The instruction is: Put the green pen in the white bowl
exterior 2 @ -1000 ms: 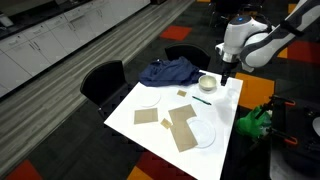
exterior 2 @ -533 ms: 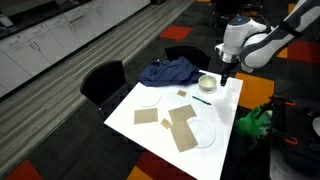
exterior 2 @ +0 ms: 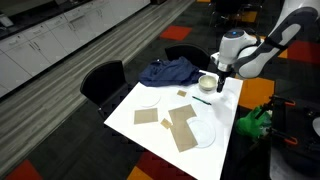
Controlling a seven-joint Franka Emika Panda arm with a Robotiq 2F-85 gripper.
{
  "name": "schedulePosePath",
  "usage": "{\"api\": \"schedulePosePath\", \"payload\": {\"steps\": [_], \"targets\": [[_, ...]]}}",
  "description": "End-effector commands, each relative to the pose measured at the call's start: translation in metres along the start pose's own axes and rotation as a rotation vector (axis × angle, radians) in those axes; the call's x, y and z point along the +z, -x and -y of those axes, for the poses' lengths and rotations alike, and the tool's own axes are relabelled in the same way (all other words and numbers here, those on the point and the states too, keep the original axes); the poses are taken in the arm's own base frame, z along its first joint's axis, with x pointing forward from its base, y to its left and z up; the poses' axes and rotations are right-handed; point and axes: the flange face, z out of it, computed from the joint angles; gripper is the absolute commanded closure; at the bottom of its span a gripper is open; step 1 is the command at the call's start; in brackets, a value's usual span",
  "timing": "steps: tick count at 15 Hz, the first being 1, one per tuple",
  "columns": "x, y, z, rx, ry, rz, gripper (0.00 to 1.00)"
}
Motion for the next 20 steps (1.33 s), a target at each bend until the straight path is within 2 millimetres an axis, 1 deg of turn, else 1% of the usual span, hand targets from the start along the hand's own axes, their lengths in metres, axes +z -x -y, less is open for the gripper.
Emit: {"api": "schedulePosePath", "payload": {"steps": [1, 6, 13, 19, 20], "targets": [[0.026, -0.021, 0.002, -0.017, -0.032, -0.053, 0.0], [0.06, -0.041, 0.013, 0.03, -0.077, -0.08, 0.0], [0.103, -0.064, 0.017, 0.04, -0.056, -0.071, 0.0], [0.127, -0.073, 0.017, 0.046, -0.032, -0.072, 0.0], [0.131, -0.074, 0.016, 0.046, -0.03, -0.069, 0.01]]}}
